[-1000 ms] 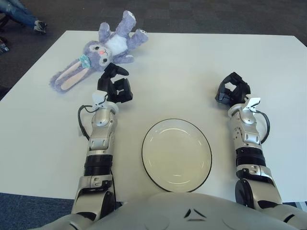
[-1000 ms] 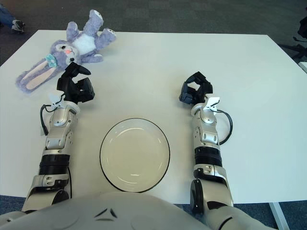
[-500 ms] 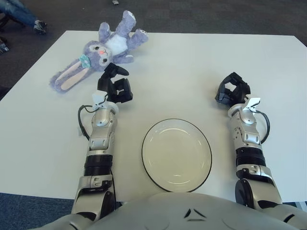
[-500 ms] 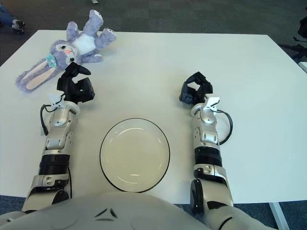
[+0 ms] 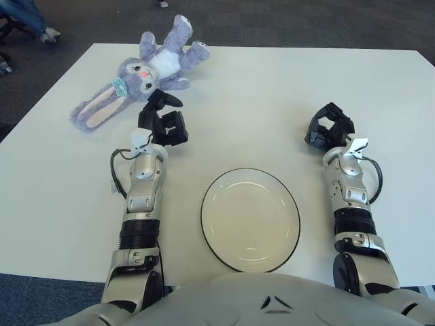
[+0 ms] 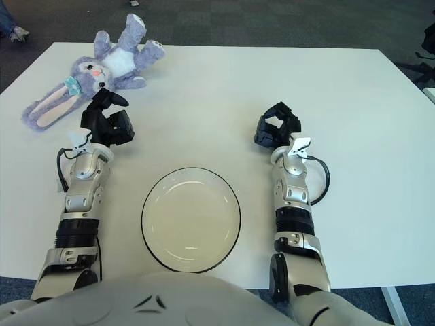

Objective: Put the doll into the plate.

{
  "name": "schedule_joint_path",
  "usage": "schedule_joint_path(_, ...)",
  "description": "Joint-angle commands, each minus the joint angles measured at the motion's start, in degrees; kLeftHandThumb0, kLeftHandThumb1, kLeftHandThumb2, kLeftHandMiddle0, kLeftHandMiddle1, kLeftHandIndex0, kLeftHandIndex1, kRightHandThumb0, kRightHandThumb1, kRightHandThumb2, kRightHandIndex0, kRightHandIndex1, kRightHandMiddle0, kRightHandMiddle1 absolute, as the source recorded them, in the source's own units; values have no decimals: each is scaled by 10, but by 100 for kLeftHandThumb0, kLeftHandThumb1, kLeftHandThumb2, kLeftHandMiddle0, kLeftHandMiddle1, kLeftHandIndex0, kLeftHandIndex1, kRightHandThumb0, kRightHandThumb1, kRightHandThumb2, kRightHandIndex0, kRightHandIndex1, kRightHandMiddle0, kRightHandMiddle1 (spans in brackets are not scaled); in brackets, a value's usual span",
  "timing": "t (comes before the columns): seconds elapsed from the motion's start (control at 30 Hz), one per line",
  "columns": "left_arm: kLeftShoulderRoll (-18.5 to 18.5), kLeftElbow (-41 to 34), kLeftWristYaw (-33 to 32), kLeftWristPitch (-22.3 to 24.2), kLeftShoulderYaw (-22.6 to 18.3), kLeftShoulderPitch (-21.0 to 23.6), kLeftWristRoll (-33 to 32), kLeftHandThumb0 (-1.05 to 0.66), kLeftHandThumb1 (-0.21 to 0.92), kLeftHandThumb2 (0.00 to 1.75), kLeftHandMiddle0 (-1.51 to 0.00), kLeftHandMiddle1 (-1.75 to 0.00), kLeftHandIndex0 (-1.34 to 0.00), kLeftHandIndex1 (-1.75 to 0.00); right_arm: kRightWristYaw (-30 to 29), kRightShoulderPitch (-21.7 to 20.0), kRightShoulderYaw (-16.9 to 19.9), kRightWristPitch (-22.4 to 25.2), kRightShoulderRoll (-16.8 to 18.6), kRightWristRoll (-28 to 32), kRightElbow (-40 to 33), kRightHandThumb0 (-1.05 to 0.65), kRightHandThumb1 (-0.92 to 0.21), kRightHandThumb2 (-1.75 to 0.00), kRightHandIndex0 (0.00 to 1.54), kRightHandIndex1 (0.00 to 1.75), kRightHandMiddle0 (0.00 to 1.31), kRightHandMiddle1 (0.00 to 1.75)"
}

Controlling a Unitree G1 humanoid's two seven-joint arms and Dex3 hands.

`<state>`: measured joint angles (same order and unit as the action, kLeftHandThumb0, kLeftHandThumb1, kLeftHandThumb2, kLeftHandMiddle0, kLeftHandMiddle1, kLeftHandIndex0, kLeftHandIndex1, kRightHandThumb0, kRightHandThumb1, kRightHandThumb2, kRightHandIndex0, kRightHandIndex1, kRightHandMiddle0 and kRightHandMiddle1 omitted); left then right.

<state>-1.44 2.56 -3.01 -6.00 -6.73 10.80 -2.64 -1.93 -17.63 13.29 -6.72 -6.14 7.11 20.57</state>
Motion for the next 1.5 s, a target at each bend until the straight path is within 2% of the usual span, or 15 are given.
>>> schedule_joint_path(0.0, -5, 0, -11, 3, 1, 1, 16, -47, 34, 129, -120, -175, -59, -175, -3, -10, 0, -2, -6, -4, 7, -52, -22, -144, 131, 175, 70, 175)
schedule_joint_path(0.17, -14, 7, -19, -21, 5, 3, 44, -44, 44, 116, -113, -175, -51, -175, -3, -13, 0, -1, -5, -3, 9, -52, -21, -144, 131, 175, 70, 175)
schedule_joint_path(0.5, -42, 48, -53, -100, 11, 13, 117, -41, 54, 103, -96, -175, -44, -175, -1, -16, -1, 1, -5, -2, 14, -52, -21, -144, 131, 175, 70, 175)
schedule_joint_path(0.67, -59, 46, -87, -105, 17, 16, 175, -39, 62, 93, -86, -175, -38, -175, 1, -17, 0, 1, -5, 1, 16, -52, -21, -144, 132, 175, 70, 175)
schedule_joint_path(0.7, -62, 44, -94, -102, 19, 16, 189, -26, 56, 102, -70, -175, -38, -175, 1, -17, 0, 1, -5, 1, 16, -52, -21, -144, 132, 175, 70, 175)
schedule_joint_path(0.8, -69, 40, -109, -99, 22, 16, 215, -9, 48, 113, -51, -175, -39, -175, 1, -19, 0, -1, -4, 2, 19, -52, -21, -145, 132, 175, 70, 175)
schedule_joint_path(0.87, -78, 34, -127, -96, 27, 16, 246, -5, 50, 111, -44, -175, -37, -174, 2, -20, 0, -2, -4, 2, 20, -52, -21, -145, 132, 175, 70, 175)
schedule_joint_path(0.9, -82, 32, -136, -95, 29, 16, 261, -3, 62, 94, -36, -173, -30, -172, 3, -20, 0, -2, -4, 3, 21, -52, -21, -145, 131, 175, 70, 175)
schedule_joint_path(0.93, -87, 28, -143, -88, 32, 15, 281, -3, 66, 87, -33, -172, -28, -171, 4, -20, 0, -3, -4, 3, 21, -52, -21, -145, 131, 175, 70, 175)
schedule_joint_path(1.0, -93, 25, -151, -80, 36, 15, 301, -32, 58, 89, -22, -151, -12, -142, 5, -21, 0, -4, -4, 4, 23, -52, -21, -145, 131, 175, 70, 175)
schedule_joint_path(1.03, -98, 21, -152, -72, 37, 15, 311, -37, 57, 90, -21, -148, -9, -138, 7, -21, 0, -5, -5, 4, 25, -52, -21, -145, 131, 175, 70, 175)
schedule_joint_path(1.1, -109, 17, -150, -59, 38, 15, 326, -52, 55, 89, -10, -130, -4, -121, 9, -22, 0, -5, -5, 5, 26, -52, -21, -145, 131, 175, 70, 175)
schedule_joint_path(1.2, -122, 14, -143, -40, 41, 15, 343, -65, 60, 79, -3, -102, -1, -103, 13, -22, 0, -6, -6, 6, 28, -52, -21, -145, 131, 175, 70, 175)
schedule_joint_path(1.43, -141, -5, -135, 21, 51, 17, 385, -77, 71, 63, 0, -63, 0, -82, 21, -23, 2, -6, -7, 8, 31, -52, -21, -145, 131, 175, 70, 175)
schedule_joint_path(1.47, -144, -9, -133, 33, 53, 18, 391, -80, 74, 59, 0, -52, 0, -77, 22, -23, 2, -6, -7, 8, 31, -52, -21, -145, 131, 175, 70, 175)
